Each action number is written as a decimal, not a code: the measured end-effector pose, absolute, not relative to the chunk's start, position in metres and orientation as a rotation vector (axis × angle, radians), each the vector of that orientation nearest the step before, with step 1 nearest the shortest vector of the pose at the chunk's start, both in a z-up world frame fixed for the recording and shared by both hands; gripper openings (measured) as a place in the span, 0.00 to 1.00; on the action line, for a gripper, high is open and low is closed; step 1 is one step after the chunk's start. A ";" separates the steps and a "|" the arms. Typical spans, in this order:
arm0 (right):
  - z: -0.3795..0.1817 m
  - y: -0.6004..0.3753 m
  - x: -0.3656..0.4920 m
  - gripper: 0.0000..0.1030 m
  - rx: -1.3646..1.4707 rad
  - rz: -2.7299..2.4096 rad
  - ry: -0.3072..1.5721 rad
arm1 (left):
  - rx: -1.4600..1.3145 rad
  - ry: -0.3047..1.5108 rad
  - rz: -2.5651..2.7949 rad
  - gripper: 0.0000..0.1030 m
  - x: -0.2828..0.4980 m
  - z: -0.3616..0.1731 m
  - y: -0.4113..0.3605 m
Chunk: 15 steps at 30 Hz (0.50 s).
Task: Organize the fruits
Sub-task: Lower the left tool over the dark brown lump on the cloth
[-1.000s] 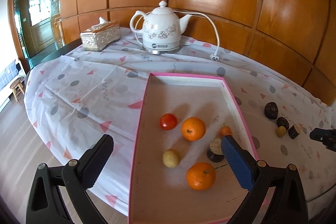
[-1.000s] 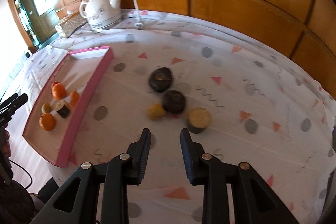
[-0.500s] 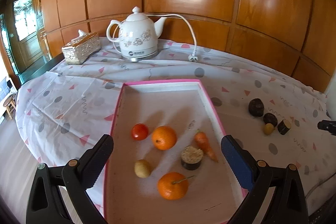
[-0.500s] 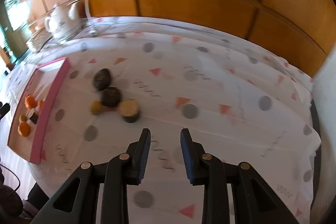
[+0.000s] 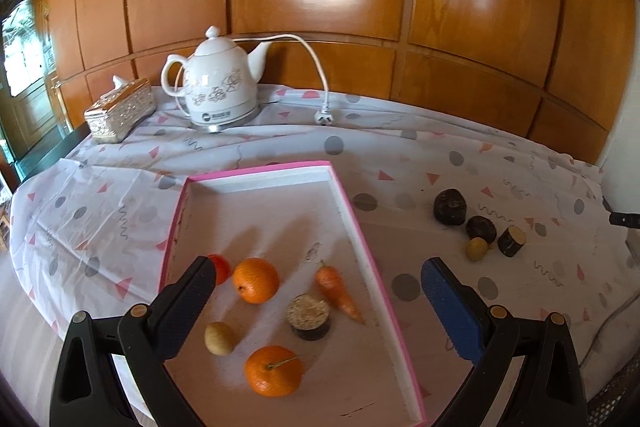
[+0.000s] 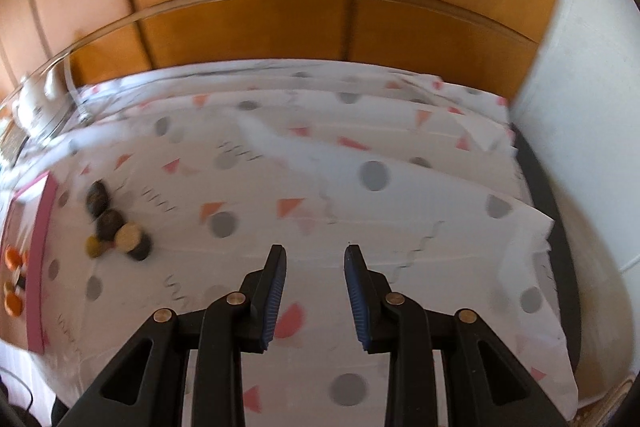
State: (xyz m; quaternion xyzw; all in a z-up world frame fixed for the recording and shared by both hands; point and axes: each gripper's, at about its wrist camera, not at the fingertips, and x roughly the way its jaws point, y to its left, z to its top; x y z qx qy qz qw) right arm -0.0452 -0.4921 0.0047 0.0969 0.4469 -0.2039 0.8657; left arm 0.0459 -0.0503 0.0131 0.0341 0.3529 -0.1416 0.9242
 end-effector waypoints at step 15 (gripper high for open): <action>-0.005 -0.583 -0.088 0.30 0.470 -0.751 0.850 | 0.184 0.752 -0.352 1.00 0.051 0.012 -0.097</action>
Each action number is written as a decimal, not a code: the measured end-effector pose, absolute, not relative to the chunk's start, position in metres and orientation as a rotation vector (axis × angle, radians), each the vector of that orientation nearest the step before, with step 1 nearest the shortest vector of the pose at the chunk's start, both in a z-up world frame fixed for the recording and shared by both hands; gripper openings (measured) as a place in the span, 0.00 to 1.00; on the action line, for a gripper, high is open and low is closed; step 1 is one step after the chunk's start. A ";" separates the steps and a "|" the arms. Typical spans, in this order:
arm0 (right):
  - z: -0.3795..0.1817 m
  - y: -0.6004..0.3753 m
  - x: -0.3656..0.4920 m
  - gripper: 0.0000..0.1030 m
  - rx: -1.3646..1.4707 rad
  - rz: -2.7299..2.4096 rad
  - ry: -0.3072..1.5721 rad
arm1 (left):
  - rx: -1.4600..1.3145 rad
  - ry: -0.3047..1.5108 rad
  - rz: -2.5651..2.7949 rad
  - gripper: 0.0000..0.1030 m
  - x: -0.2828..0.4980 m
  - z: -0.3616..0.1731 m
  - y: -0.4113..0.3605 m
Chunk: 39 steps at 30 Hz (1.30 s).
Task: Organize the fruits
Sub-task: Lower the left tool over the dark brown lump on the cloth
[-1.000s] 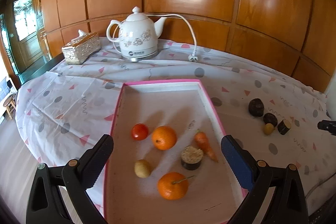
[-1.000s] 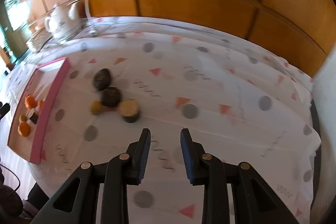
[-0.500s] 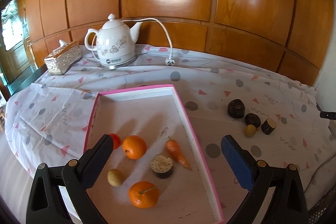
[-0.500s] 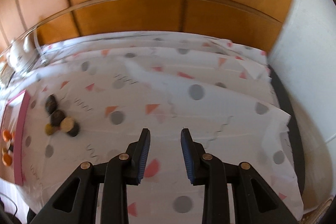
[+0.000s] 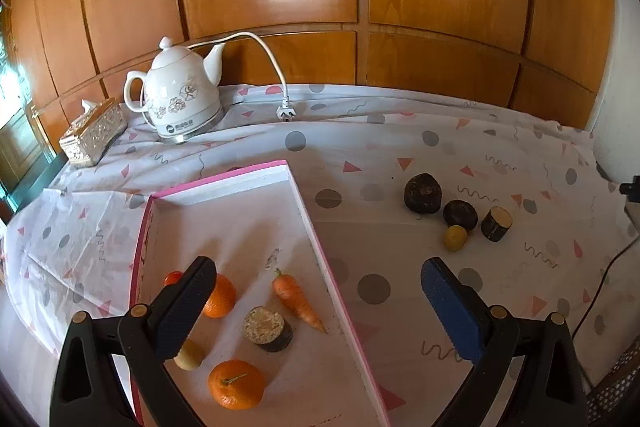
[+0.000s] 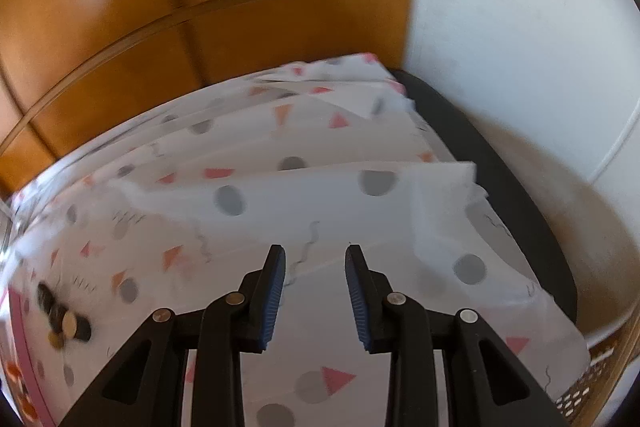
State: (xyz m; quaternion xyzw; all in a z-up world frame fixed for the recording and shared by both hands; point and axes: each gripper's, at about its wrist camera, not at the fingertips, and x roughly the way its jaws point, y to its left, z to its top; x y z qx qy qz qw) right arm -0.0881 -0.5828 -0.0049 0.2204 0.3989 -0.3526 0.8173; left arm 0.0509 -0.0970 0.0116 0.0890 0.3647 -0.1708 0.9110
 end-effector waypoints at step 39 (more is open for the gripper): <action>-0.009 -0.628 -0.132 0.33 0.740 -0.915 0.727 | 0.109 1.041 -0.473 0.76 0.153 -0.035 -0.214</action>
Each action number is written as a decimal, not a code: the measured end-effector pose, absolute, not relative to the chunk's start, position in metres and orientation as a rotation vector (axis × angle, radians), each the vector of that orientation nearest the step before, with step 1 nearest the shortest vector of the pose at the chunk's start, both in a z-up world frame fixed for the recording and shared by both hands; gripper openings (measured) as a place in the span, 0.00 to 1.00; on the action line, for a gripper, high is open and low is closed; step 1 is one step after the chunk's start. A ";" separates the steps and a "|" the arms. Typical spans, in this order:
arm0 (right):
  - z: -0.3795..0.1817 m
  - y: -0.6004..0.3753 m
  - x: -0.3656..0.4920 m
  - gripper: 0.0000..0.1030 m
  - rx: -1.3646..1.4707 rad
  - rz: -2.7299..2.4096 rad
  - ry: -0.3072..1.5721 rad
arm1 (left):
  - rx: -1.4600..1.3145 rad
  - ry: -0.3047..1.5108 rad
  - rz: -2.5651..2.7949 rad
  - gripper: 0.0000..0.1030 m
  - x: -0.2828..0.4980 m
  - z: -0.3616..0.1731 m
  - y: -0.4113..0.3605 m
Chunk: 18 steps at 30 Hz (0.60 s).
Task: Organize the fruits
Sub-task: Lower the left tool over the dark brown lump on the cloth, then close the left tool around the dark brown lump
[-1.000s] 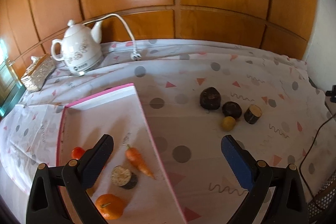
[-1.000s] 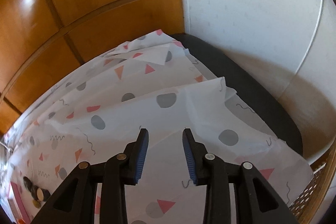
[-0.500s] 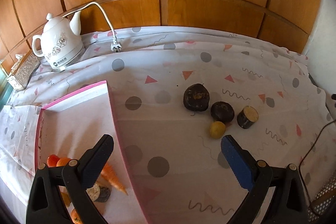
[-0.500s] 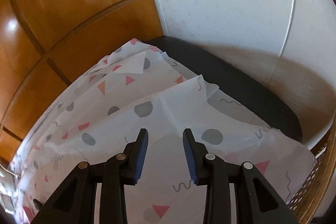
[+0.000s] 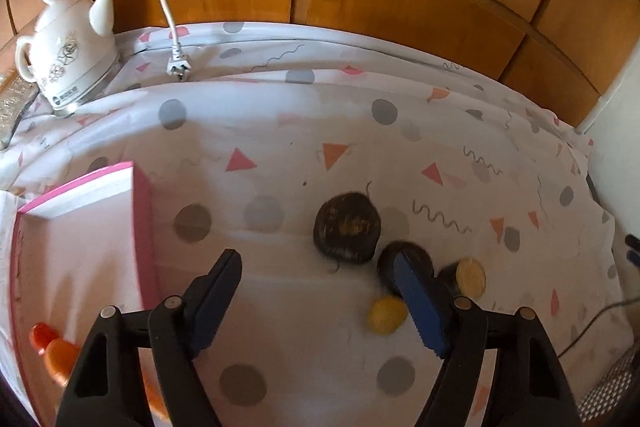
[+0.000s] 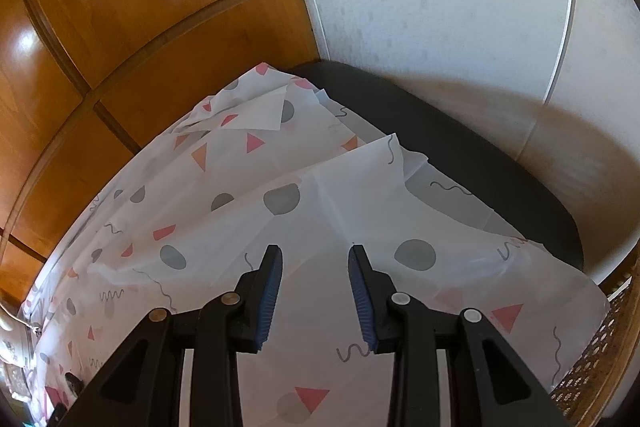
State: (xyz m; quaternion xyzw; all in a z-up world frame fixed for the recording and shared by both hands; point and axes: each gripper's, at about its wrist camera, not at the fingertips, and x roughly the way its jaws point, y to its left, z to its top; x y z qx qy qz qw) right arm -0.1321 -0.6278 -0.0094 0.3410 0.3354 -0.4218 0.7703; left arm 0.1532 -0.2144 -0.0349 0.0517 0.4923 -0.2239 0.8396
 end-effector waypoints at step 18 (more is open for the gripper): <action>-0.010 -0.632 -0.136 0.34 0.748 -0.956 0.714 | 0.036 1.126 -0.496 0.46 0.186 -0.067 -0.239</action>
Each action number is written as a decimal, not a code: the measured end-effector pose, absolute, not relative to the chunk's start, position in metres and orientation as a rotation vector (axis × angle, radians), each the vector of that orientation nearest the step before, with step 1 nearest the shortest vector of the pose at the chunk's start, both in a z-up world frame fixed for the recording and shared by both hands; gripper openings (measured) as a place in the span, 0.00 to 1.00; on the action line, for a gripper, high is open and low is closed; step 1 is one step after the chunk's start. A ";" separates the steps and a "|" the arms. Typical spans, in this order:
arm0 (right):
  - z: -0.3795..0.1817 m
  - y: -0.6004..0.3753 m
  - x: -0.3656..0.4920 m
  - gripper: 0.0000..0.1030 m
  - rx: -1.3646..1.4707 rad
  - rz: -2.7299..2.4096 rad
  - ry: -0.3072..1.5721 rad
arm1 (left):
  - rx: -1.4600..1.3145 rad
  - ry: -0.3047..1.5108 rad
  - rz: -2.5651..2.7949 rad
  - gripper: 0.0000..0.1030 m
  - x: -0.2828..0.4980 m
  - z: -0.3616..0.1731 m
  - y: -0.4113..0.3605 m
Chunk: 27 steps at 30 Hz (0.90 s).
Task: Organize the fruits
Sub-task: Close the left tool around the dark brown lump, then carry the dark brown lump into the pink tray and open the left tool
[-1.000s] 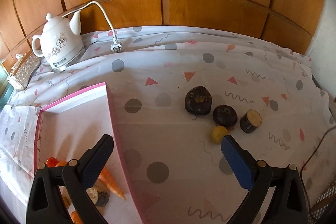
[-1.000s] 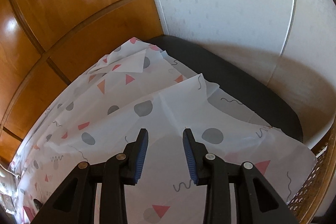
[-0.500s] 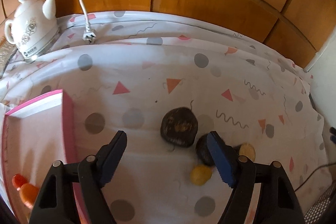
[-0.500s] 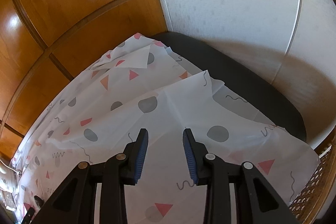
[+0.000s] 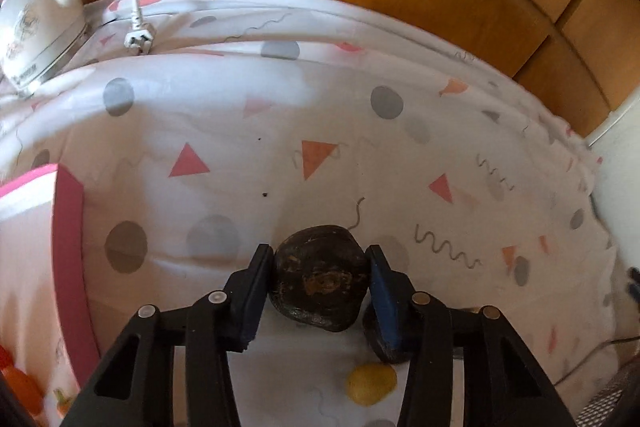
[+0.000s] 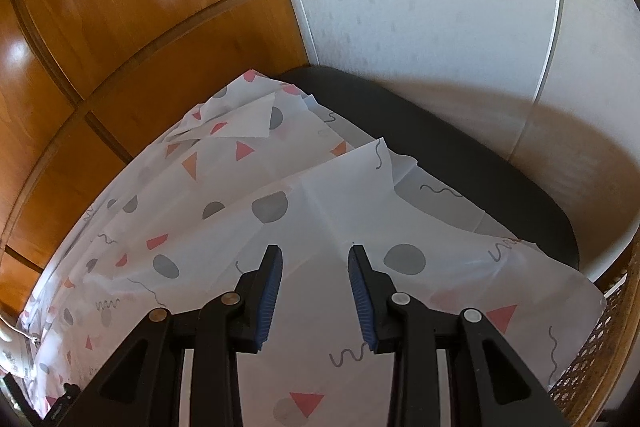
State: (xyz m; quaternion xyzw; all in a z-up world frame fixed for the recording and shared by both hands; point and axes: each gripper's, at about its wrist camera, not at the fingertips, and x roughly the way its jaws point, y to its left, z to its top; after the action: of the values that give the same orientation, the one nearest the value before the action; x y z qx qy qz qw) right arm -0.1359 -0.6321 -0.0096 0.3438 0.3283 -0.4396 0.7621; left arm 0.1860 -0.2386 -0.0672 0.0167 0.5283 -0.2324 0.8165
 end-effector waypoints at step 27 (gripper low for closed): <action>-0.007 -0.623 -0.133 0.33 0.700 -0.947 0.737 | -0.105 1.028 -0.102 0.46 0.198 -0.040 -0.022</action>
State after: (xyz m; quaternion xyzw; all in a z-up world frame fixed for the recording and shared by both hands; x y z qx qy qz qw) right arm -0.1330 -0.6229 -0.0072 0.3227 0.3394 -0.4365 0.7682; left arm 0.1975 -0.0223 -0.0404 -0.0500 0.4913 -0.0489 0.8682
